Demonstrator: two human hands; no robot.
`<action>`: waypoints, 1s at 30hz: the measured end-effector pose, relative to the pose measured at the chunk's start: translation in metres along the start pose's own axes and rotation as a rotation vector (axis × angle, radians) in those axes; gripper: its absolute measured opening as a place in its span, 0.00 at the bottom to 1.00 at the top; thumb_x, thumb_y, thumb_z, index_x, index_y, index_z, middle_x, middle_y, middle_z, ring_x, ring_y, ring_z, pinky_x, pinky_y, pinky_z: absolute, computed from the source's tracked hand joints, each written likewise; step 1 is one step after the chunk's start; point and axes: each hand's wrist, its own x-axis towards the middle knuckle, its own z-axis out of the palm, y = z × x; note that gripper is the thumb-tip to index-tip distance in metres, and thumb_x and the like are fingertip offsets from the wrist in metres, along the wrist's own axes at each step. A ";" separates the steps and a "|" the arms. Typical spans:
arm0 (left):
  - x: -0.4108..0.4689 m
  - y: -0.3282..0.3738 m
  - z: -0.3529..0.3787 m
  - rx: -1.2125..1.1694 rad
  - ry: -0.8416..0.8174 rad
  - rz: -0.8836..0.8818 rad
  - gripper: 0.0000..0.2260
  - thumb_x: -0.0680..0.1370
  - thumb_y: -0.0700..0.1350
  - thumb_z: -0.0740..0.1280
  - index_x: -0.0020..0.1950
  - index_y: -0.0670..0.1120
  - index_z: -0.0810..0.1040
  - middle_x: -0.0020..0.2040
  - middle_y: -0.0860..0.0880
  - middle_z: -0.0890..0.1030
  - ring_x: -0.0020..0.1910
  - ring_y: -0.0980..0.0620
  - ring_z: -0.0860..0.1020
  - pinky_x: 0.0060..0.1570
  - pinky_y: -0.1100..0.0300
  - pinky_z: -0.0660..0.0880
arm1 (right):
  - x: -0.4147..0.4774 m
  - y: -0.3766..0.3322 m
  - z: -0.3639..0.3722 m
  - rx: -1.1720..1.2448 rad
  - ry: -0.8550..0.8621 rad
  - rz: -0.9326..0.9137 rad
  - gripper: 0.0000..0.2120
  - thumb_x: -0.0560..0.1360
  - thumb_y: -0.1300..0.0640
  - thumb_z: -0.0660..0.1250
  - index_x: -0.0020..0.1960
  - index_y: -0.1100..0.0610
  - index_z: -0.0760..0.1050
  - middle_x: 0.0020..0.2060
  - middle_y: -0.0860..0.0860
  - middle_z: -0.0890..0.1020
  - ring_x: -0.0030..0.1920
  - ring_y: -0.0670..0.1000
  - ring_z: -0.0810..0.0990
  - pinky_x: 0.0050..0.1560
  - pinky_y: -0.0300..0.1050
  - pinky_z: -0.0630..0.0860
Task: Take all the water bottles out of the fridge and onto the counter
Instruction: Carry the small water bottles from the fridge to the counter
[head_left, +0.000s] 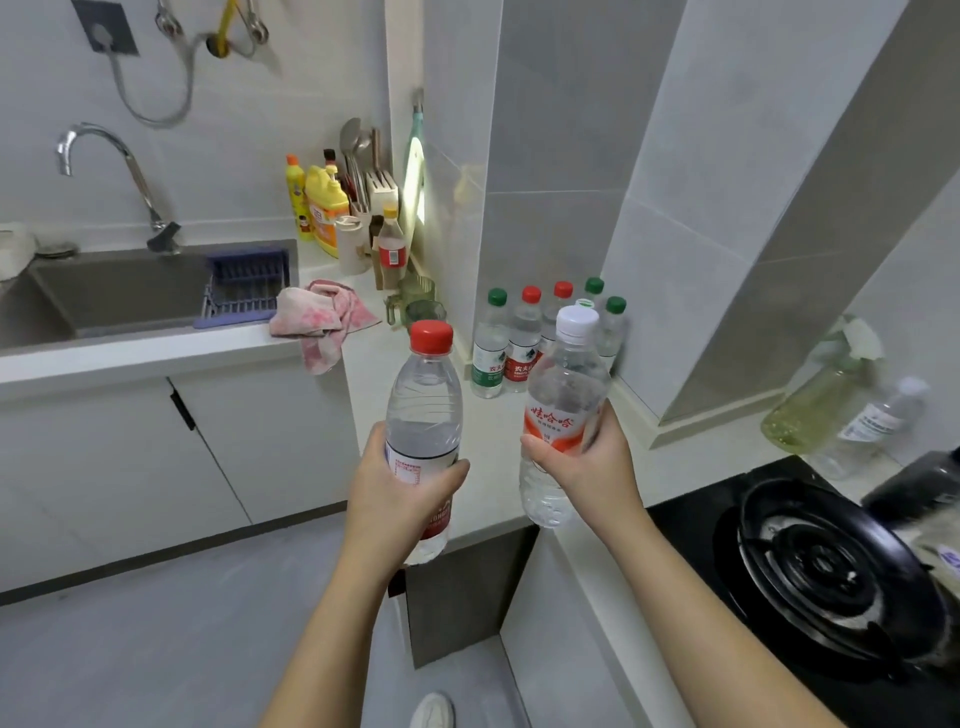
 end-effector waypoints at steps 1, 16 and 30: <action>0.015 -0.003 0.003 0.003 -0.014 -0.007 0.21 0.61 0.52 0.76 0.50 0.57 0.72 0.42 0.63 0.81 0.41 0.63 0.80 0.32 0.73 0.73 | 0.012 0.004 0.003 -0.001 0.007 0.012 0.29 0.65 0.57 0.81 0.60 0.44 0.71 0.54 0.41 0.81 0.53 0.37 0.81 0.49 0.29 0.77; 0.160 -0.077 0.051 0.158 -0.255 -0.182 0.20 0.64 0.47 0.79 0.49 0.57 0.73 0.44 0.56 0.80 0.41 0.63 0.79 0.35 0.72 0.71 | 0.107 0.095 0.040 -0.038 0.226 0.259 0.25 0.64 0.60 0.80 0.53 0.44 0.73 0.47 0.36 0.83 0.47 0.39 0.83 0.45 0.35 0.78; 0.178 -0.133 0.086 0.204 -0.273 -0.250 0.25 0.63 0.44 0.79 0.51 0.62 0.72 0.49 0.60 0.80 0.47 0.63 0.79 0.41 0.71 0.72 | 0.123 0.160 0.045 -0.111 0.344 0.389 0.25 0.62 0.54 0.83 0.52 0.42 0.74 0.45 0.37 0.83 0.45 0.34 0.81 0.42 0.26 0.73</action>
